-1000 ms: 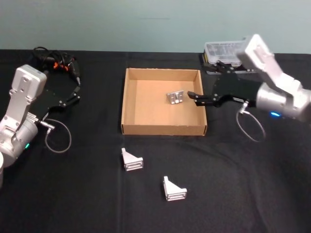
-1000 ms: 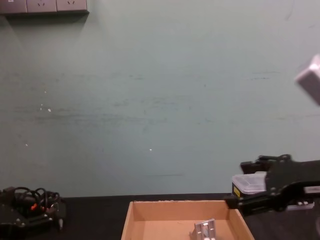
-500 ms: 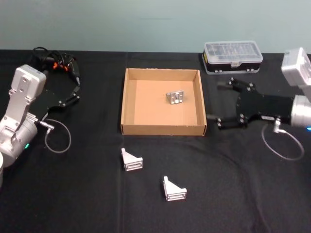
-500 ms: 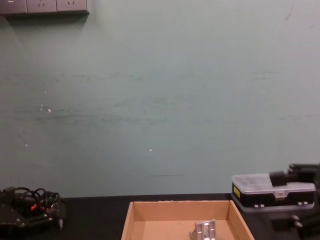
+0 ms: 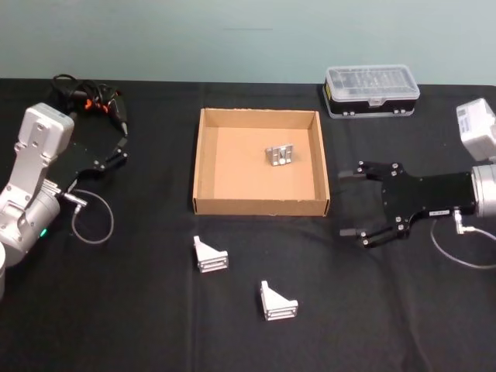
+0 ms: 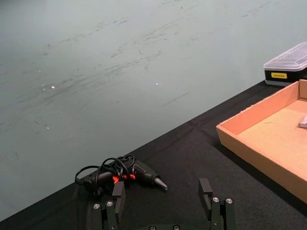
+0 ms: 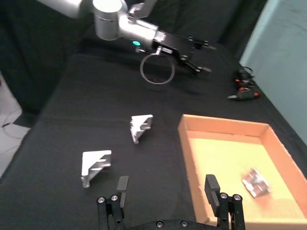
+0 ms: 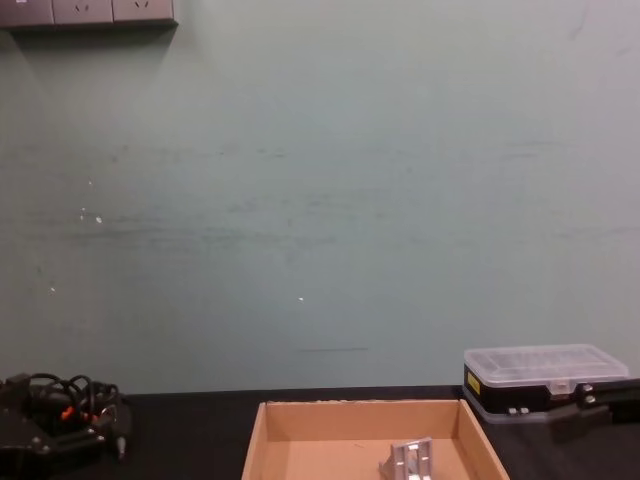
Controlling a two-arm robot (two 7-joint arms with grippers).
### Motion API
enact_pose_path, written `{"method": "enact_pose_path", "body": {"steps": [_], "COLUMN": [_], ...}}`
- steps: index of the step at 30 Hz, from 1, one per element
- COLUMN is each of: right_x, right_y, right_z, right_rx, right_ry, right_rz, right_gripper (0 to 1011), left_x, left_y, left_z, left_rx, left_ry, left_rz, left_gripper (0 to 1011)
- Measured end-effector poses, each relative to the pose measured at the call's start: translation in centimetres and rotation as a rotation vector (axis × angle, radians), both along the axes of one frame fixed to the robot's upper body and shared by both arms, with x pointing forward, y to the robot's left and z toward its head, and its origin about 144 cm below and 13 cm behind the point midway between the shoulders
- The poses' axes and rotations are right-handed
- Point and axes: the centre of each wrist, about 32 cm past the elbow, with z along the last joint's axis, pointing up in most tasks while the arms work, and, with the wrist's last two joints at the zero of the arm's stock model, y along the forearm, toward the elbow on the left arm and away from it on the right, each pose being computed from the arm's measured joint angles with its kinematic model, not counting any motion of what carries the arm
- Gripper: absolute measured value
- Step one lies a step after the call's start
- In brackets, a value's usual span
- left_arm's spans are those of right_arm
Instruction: Use one hand to pick up the angle iron from the table and place it into the box.
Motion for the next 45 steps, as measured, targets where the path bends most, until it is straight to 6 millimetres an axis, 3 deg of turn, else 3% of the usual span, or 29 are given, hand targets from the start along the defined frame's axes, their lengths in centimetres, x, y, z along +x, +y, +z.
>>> {"method": "enact_pose_path", "body": {"steps": [21, 30, 45], "right_x": [-1.7, -2.3, -2.6], "right_y": [6.4, 9.2, 11.6], "right_z": [1.6, 0.9, -0.2], "right_rx": [-0.059, -0.127, -0.243], "right_ry": [0.057, 0.088, 0.115], "right_rz": [0.066, 0.103, 0.178], "right_gripper": [1004, 1004, 1004], "left_x": [0.0, 0.0, 0.0], "left_y": [0.0, 0.0, 0.0], "left_z": [0.0, 0.0, 0.0], "left_rx": [0.0, 0.0, 0.0], "left_ry": [0.0, 0.0, 0.0], "left_rz": [0.0, 0.0, 0.0], "left_gripper": [1000, 1000, 1000]}}
